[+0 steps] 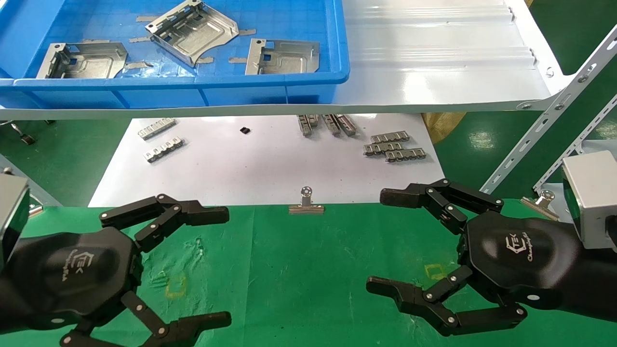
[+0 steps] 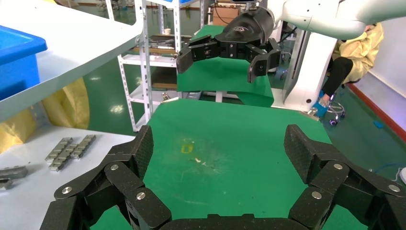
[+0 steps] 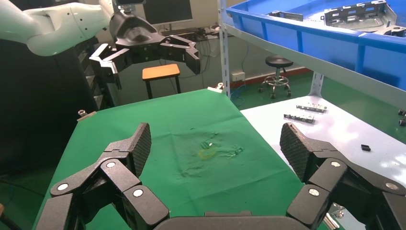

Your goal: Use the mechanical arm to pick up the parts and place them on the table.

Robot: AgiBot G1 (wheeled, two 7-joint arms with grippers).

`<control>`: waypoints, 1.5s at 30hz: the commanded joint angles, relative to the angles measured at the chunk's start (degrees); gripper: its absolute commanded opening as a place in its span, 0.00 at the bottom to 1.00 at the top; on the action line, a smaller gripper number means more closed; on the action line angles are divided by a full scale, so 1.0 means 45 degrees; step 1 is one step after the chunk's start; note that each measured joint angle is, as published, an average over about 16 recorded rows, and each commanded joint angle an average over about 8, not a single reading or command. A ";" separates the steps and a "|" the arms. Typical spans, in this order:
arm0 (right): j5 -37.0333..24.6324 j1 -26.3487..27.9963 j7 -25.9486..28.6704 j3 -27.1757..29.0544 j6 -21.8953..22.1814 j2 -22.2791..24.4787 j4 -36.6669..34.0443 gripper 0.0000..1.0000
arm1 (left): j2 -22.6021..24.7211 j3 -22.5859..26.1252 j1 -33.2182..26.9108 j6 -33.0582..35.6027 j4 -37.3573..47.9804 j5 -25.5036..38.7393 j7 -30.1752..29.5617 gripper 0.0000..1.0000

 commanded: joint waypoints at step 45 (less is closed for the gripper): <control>0.0001 0.0000 0.0000 0.0001 0.0000 0.0000 0.0000 0.00 | 0.3585 0.1861 -0.9111 -0.2005 0.6423 0.5129 -0.0073 1.00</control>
